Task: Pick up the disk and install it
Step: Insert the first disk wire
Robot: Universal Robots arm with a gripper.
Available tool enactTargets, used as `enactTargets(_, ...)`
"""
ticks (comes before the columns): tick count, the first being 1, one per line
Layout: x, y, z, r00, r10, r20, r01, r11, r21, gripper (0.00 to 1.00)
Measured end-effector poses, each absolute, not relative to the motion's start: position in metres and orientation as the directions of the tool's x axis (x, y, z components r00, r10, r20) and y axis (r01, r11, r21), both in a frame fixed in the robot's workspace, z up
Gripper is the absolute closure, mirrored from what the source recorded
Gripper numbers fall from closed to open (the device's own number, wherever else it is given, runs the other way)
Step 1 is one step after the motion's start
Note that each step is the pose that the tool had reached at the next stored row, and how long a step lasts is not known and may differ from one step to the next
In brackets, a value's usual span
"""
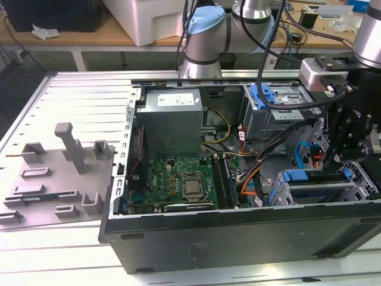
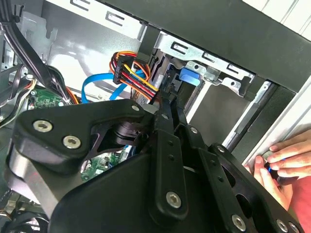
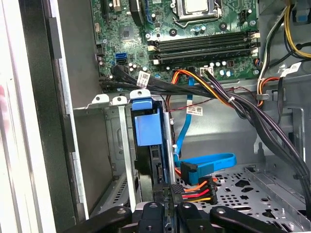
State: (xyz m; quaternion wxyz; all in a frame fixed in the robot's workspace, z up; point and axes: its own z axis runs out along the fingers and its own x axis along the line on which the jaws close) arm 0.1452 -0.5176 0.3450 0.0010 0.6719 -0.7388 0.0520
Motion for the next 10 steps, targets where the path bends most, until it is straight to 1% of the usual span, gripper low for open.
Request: enactTargets(10, 0.1449, -0.5178, 0.3450, -0.096, -0.993, 0.071, -0.993, 0.091, -0.075, 0.83)
